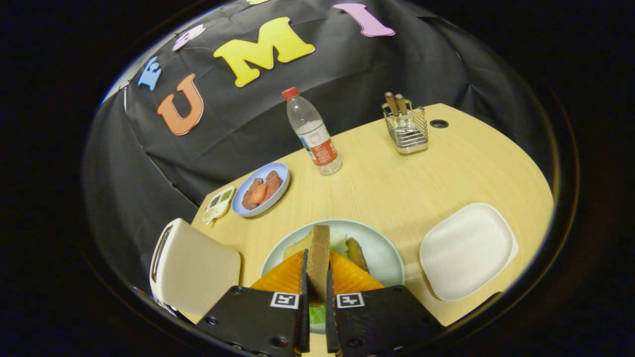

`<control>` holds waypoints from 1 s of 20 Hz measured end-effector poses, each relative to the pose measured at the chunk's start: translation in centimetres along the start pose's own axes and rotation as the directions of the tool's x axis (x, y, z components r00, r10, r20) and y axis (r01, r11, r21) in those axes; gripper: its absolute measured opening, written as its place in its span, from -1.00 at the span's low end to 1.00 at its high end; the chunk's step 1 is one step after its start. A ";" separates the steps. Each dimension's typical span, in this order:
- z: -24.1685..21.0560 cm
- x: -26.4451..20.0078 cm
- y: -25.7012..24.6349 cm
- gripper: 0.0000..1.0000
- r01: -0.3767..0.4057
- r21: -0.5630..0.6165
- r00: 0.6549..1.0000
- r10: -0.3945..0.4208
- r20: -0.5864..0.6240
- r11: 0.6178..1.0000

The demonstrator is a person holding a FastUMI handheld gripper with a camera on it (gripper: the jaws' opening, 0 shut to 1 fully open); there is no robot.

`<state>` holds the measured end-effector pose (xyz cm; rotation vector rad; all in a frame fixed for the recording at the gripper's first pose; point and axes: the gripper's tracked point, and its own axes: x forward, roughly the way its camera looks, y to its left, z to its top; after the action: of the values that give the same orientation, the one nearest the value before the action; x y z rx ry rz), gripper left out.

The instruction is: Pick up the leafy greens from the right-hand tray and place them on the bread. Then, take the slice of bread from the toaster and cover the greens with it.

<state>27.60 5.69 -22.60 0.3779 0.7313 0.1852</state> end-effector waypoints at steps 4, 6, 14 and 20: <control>-0.3 0.3 -1.3 -0.52 0.011 -0.070 1.000 -0.010 0.021 0.998; -0.5 0.7 -1.6 -0.34 0.033 -0.121 0.999 -0.029 0.037 0.992; -0.6 0.7 -3.1 0.15 0.127 -0.191 0.989 -0.111 0.094 0.973; 0.5 -3.0 -2.1 0.59 0.242 -0.225 0.957 -0.194 0.215 0.944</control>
<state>25.81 2.70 -21.25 0.0702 0.5475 0.0284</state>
